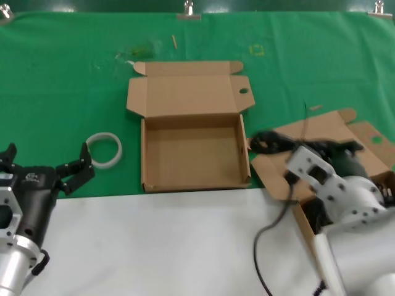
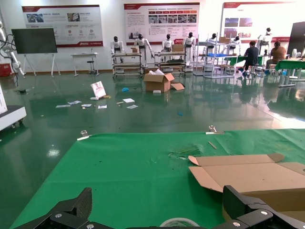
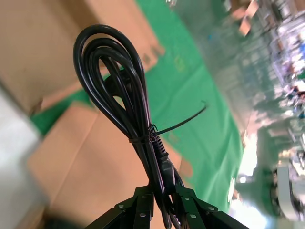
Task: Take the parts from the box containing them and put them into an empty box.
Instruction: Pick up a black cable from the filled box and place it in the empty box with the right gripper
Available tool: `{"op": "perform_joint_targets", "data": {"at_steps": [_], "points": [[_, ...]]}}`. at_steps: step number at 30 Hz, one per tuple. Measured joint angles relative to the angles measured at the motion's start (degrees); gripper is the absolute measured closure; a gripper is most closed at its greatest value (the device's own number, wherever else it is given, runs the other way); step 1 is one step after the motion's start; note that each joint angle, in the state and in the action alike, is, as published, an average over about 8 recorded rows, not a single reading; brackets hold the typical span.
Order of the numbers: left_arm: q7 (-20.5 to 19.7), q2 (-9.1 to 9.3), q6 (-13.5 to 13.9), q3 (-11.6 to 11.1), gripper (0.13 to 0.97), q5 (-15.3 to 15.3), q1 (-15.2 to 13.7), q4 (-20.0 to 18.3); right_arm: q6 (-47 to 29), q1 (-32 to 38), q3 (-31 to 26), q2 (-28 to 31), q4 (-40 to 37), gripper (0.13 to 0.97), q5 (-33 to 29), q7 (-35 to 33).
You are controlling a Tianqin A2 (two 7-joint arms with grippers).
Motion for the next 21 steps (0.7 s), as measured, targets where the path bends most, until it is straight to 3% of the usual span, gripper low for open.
{"op": "perform_joint_targets", "data": {"at_steps": [5,14,21], "points": [[0.00,0.00,0.00,0.00,0.132,0.00,0.00,0.00,-6.49,4.76,-7.05,0.09,-6.16,0.892,0.00,9.87],[0.00,0.00,0.00,0.00,0.132,0.00,0.00,0.00,-20.11,15.29,-25.12,0.63,-18.42,0.892,0.00,32.93],[0.00,0.00,0.00,0.00,0.132,0.00,0.00,0.00,-25.40,21.57,-36.58,0.88,-23.99,0.892,0.00,47.04]]}}
